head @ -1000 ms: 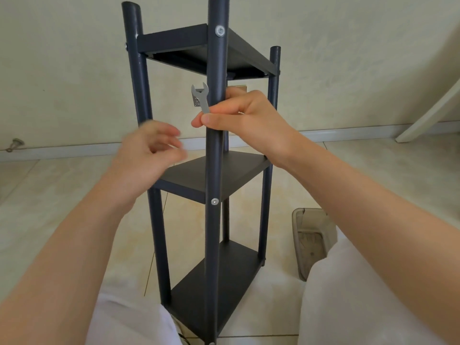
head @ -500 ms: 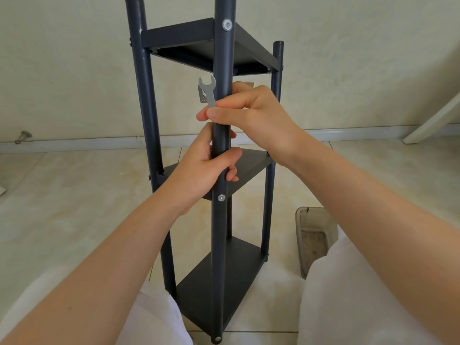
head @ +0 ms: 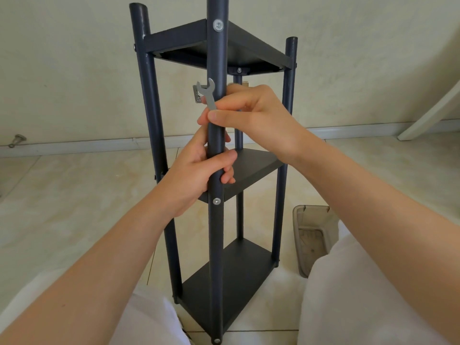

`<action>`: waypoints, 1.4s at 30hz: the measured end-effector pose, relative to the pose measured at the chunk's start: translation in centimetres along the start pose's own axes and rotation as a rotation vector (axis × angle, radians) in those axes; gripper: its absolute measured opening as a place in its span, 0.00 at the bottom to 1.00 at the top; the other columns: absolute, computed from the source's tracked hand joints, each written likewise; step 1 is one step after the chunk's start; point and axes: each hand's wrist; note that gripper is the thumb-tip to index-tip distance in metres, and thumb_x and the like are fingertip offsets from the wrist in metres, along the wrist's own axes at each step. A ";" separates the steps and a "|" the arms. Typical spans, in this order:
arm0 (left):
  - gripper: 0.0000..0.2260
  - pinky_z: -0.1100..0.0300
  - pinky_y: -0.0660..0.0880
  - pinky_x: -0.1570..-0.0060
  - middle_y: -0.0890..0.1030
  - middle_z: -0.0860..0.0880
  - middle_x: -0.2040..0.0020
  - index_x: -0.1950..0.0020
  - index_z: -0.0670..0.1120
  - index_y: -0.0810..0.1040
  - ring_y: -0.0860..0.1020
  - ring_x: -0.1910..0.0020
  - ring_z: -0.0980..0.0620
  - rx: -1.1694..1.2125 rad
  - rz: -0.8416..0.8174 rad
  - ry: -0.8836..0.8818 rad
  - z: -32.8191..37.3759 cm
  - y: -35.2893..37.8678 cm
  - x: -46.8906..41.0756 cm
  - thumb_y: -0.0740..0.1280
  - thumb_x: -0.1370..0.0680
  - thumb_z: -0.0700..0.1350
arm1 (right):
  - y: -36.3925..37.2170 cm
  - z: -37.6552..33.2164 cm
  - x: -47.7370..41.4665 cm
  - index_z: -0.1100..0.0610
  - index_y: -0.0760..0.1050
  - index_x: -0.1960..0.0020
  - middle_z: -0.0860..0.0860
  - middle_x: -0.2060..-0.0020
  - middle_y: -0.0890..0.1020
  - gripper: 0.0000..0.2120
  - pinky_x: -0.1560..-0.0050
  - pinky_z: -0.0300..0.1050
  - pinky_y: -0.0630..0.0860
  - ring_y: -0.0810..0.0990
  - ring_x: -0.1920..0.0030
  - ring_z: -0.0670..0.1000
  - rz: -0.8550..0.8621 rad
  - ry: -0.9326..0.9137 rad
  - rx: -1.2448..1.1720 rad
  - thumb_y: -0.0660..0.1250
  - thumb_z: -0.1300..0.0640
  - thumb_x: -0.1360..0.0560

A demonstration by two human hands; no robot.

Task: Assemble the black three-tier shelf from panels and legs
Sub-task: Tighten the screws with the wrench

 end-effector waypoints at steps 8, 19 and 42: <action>0.11 0.58 0.78 0.56 0.72 0.50 0.66 0.41 0.49 0.70 0.74 0.67 0.51 0.005 0.013 -0.029 0.3 -0.8 -0.6 0.67 0.21 0.41 | -1.1 0.3 0.5 0.65 0.84 0.50 0.62 0.50 0.82 0.08 0.38 0.38 0.74 0.79 0.41 0.56 -0.080 0.012 -0.033 0.66 0.64 0.21; 0.08 0.59 0.79 0.58 0.73 0.52 0.66 0.46 0.49 0.69 0.74 0.68 0.53 -0.115 0.194 -0.061 0.1 -3.2 -1.5 0.67 0.19 0.40 | -0.9 3.4 4.3 0.52 0.86 0.55 0.48 0.52 0.79 0.05 0.46 0.36 0.71 0.76 0.49 0.42 0.008 0.133 0.134 0.71 0.56 0.24; 0.12 0.60 0.76 0.65 0.72 0.53 0.68 0.49 0.50 0.66 0.71 0.70 0.54 -0.076 0.233 -0.132 0.2 -5.7 -1.3 0.66 0.22 0.34 | 10.6 12.0 6.3 0.53 0.84 0.53 0.41 0.62 0.80 0.09 0.59 0.33 0.71 0.78 0.65 0.38 -0.036 0.492 0.005 0.66 0.56 0.20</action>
Point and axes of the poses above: each hand's wrist, its own x-axis away from the middle knuckle, its own y-axis out of the palm, z = x × y
